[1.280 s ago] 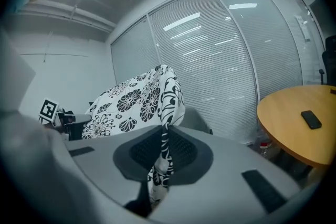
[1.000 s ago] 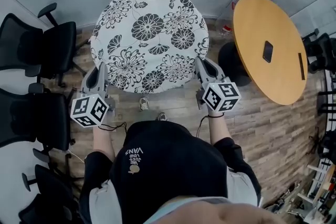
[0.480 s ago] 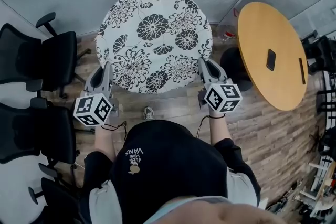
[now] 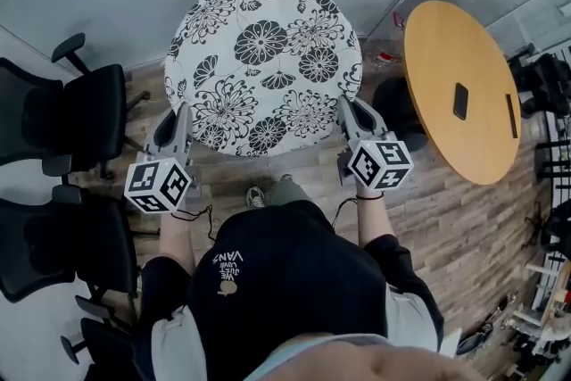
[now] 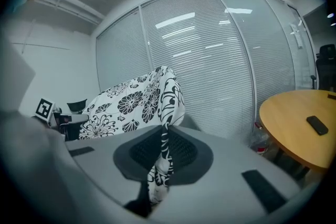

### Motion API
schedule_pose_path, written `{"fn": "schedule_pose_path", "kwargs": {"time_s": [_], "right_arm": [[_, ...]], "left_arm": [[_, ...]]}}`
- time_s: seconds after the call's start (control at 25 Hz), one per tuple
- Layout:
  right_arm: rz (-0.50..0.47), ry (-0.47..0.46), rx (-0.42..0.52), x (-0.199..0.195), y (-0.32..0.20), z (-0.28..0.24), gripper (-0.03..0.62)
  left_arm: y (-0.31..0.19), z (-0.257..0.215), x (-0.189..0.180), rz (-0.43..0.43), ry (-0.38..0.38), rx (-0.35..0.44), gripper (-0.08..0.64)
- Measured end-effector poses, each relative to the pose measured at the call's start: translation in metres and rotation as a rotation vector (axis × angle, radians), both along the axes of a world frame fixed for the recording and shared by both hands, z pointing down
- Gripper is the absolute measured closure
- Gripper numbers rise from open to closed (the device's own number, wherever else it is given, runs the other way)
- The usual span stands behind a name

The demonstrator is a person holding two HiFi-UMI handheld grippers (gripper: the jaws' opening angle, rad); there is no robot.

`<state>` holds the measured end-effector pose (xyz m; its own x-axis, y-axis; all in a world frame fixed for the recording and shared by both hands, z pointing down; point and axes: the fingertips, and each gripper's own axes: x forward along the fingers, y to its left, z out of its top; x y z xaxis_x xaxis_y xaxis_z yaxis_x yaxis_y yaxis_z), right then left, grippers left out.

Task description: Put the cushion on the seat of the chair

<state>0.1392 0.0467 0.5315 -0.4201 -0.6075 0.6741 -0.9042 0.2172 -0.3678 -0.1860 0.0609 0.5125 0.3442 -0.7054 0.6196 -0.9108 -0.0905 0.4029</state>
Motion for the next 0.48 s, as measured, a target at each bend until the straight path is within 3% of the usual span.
{"fn": "schedule_pose_path", "kwargs": {"time_s": [0.2,0.48], "right_arm": [[0.000,-0.015,0.002,0.0012,0.0006,0.0031,0.558],[0.002,0.022,0.040,-0.0019,0.0036,-0.0047,0.558]], "left_arm": [[-0.0009,-0.0009,-0.0001,-0.001,-0.019,0.003,0.525],[0.0019,0.0047,-0.0039,-0.002,0.026,0.038,0.524]]}}
